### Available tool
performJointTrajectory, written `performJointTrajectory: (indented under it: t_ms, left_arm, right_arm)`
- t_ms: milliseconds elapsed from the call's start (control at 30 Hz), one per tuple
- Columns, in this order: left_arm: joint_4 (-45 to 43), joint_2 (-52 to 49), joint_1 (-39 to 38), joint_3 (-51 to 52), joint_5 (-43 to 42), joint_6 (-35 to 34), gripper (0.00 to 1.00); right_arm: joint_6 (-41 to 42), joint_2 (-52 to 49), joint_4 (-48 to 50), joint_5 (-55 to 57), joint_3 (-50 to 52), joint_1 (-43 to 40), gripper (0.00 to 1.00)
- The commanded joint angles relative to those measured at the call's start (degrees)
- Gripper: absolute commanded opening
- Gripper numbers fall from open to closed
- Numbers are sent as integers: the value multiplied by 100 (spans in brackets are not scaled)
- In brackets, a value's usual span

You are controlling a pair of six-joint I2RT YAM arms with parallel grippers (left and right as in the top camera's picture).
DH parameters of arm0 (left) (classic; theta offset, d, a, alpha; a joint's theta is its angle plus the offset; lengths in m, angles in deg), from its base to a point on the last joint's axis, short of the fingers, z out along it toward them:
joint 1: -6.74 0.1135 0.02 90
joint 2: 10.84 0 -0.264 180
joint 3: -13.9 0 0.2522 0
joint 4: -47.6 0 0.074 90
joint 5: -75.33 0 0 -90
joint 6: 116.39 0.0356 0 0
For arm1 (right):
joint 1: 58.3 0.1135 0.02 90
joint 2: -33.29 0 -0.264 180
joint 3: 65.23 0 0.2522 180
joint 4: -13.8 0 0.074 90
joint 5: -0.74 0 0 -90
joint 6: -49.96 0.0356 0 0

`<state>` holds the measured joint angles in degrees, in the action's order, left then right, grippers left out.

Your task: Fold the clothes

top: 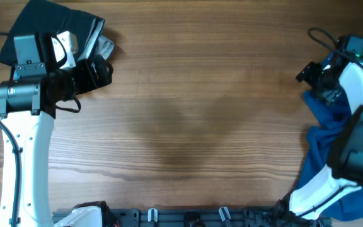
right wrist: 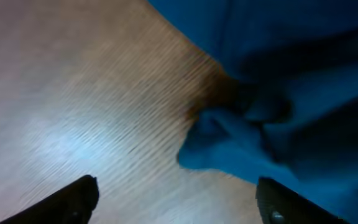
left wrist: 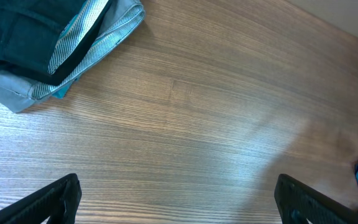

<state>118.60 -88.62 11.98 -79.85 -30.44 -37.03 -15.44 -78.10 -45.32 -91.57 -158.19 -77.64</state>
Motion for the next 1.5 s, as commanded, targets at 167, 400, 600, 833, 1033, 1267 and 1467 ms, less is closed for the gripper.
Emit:
performJointTrajectory:
  t_ms: [167, 400, 600, 833, 1033, 1267, 1467]
  left_arm:
    - [17, 57, -15, -142, -28, -15, 100]
    - [24, 116, -9, -142, -22, -11, 100]
    - [-129, 413, 199, -149, 809, -9, 100]
    - [-723, 946, 629, -151, 968, 122, 100]
    - [-1078, 990, 627, -151, 437, 118, 100]
    - [-942, 177, -651, -151, -138, 323, 85]
    - [-1158, -1252, -2157, -151, -140, 590, 31]
  right_arm:
    - [173, -610, 551, 254, -114, 20, 62]
    - [-929, -72, 756, -2170, -118, 341, 4]
    - [-1825, 994, 761, -3375, -118, 2573, 4]
    - [-2601, 855, 782, -2474, -118, 6231, 40]
    - [-2057, 1499, 352, -396, -531, 6083, 58]
    - [-15, 2317, -203, -363, -603, 3257, 66]
    - [479, 1971, -619, -358, -586, 966, 29]
